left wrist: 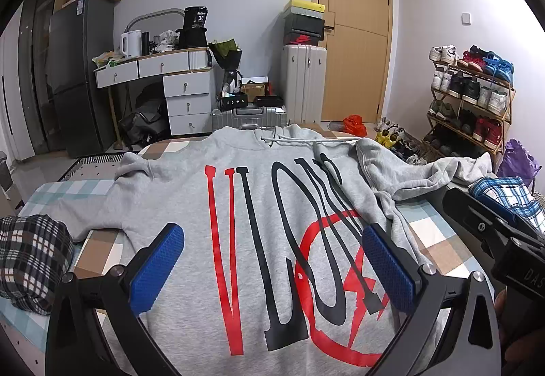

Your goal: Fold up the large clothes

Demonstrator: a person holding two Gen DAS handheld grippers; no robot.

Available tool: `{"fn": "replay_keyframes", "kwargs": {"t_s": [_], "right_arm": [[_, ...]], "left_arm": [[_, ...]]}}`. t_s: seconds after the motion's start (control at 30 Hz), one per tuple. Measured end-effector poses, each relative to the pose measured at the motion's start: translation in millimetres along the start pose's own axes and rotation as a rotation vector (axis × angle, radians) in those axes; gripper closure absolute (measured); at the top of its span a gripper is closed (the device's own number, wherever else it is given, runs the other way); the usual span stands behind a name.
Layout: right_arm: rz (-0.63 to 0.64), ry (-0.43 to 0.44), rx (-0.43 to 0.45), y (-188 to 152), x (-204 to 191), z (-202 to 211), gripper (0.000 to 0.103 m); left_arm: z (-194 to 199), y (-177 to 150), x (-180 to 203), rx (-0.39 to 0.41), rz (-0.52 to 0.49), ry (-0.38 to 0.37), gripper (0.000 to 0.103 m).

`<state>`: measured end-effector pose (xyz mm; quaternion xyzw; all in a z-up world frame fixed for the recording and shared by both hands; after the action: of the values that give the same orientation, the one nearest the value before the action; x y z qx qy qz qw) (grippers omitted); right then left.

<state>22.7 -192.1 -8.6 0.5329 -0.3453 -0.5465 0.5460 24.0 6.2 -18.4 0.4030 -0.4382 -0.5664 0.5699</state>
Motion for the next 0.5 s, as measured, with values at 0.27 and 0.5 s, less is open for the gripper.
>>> {"fn": "replay_keyframes", "kwargs": {"t_s": [0.27,0.5], "right_arm": [[-0.019,-0.004,-0.004,-0.1,0.9,2.2,0.000],[-0.021,-0.002,-0.006,0.8,1.6,1.8,0.000]], "left_arm": [[0.9,-0.4,0.2,0.007,-0.004,0.004,0.001],[2.6,0.8,2.7,0.018,-0.010,0.006,0.001]]}}
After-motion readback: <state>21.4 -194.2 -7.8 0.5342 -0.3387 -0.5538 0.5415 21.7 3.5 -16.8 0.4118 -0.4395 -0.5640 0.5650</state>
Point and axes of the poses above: each gripper's, at about its wrist camera, not at the fingertips, and z roughly against the way its jaws point, x to its right, y to its top, the point moved 3 cm from there along -z, roughly the way its jaws point, and after that the axes turned 14 degrees about x, right-handed, at the moved point
